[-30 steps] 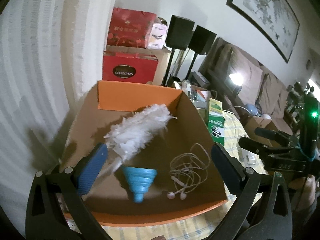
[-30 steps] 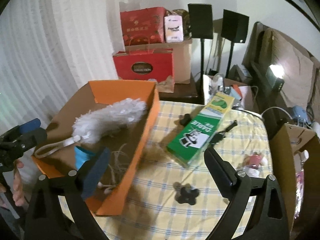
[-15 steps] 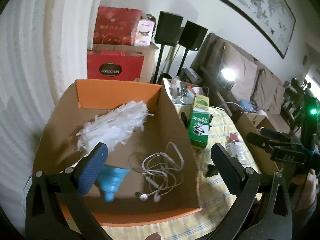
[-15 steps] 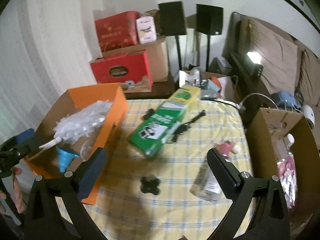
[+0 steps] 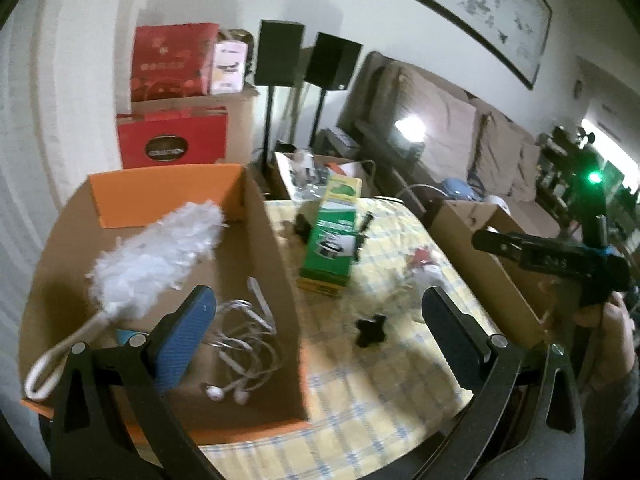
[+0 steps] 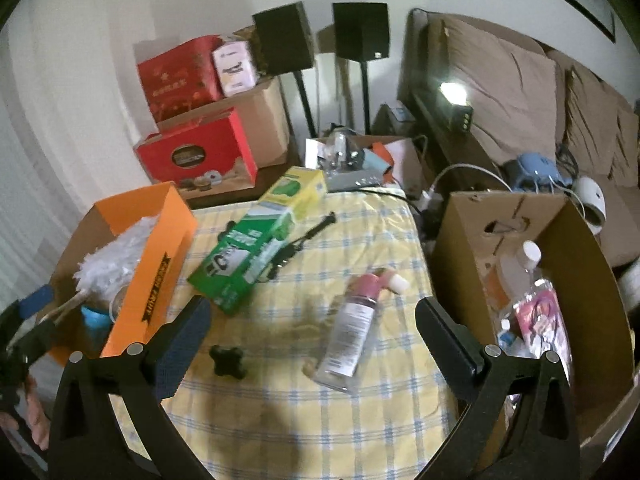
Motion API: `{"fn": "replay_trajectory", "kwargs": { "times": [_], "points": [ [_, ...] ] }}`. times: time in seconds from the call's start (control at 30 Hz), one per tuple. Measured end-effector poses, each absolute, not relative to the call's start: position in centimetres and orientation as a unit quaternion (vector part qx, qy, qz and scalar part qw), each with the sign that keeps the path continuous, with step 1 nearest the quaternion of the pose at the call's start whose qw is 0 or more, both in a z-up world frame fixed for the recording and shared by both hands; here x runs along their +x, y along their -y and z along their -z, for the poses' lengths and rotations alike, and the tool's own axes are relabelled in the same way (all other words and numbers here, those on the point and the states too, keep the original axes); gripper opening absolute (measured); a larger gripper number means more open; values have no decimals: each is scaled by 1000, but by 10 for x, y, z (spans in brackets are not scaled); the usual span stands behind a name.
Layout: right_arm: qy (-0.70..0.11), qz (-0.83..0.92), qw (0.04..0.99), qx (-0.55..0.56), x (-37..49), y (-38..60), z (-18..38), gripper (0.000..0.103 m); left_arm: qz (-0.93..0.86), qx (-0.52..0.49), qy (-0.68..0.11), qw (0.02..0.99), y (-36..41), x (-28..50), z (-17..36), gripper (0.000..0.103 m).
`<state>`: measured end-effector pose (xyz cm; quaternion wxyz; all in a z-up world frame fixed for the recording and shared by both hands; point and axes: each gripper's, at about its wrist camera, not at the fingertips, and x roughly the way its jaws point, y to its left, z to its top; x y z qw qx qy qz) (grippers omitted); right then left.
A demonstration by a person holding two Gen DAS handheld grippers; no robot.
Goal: Organize objects
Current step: 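Move the right tool to the pink-capped clear bottle and close on it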
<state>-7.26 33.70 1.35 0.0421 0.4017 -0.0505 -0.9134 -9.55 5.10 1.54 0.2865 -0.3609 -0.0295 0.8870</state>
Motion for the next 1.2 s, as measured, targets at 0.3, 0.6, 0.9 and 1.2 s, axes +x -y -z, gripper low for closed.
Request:
{"fn": "replay_trajectory", "kwargs": {
  "times": [0.3, 0.6, 0.9, 1.2],
  "points": [
    [91, 905, 40, 415, -80, -362, 6, 102, -859, -391, 47, 326, -81, -98, -6, 103],
    [108, 877, 48, 465, -125, -379, 30, 71, -852, -406, 44, 327, -108, -113, -4, 103],
    [111, 850, 35, 514, -167, -389, 71, 44, -843, -425, 35, 326, -125, -131, 8, 103],
    [110, 831, 44, 543, -184, -388, 91, 34, -836, -435, 28, 333, -133, -138, 14, 103]
  ]
}}
